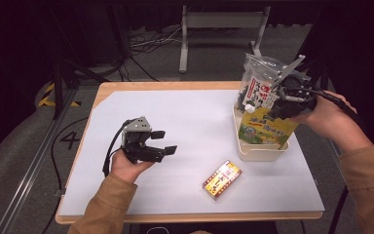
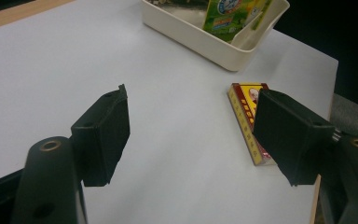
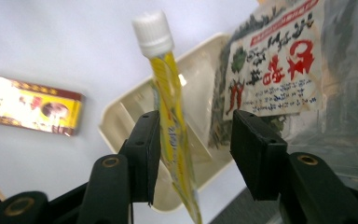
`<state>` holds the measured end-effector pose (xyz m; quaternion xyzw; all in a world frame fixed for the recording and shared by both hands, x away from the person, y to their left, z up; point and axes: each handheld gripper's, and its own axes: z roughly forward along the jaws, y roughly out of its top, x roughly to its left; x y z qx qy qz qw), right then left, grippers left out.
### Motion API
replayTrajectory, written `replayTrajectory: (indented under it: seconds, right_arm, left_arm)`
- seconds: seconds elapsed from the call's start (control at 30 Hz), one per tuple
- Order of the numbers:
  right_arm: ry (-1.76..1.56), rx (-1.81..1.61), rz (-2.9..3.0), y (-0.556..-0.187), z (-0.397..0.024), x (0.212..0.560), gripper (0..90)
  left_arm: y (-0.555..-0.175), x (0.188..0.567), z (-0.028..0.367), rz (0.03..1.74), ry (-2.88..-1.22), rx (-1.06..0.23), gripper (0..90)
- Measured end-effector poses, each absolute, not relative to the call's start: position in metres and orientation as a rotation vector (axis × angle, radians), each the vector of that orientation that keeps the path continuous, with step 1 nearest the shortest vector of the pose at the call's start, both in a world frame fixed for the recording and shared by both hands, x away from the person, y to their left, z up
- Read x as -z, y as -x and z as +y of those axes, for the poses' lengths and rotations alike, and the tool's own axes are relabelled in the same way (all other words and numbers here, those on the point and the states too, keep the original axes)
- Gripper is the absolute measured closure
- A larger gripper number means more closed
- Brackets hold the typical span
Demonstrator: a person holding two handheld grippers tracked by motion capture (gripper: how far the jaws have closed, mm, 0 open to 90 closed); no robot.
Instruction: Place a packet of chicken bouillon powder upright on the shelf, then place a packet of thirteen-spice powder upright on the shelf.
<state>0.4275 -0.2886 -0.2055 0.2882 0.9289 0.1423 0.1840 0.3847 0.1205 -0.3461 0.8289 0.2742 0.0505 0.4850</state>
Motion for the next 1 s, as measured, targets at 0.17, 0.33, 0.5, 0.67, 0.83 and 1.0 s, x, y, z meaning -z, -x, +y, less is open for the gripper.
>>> replayTrajectory:
  seconds: [0.17,0.33,0.5,0.67,0.83,1.0]
  right_arm:
    - [-0.802,-0.513,2.579,-0.415,-0.292,0.199,50.5]
    - [-0.813,-0.67,2.527,-0.4,-0.296,0.191,49.2]
    - [-0.826,-0.783,2.472,-0.386,-0.295,0.185,44.1]
    - [-0.842,-0.889,2.442,-0.376,-0.296,0.182,41.0]
    - [-0.832,-1.003,2.413,-0.358,-0.298,0.186,38.4]
    - [-0.844,-1.073,2.384,-0.347,-0.303,0.194,37.7]
  left_arm:
    - [-0.384,0.347,0.117,0.659,-2.024,-0.124,26.7]
    - [-0.383,0.348,0.114,0.656,-2.037,-0.12,26.4]
    - [-0.383,0.351,0.108,0.654,-2.055,-0.107,26.2]
    - [-0.381,0.352,0.101,0.65,-2.074,-0.099,25.3]
    - [-0.379,0.353,0.094,0.644,-2.085,-0.088,24.5]
    - [-0.376,0.355,0.083,0.642,-2.113,-0.078,22.5]
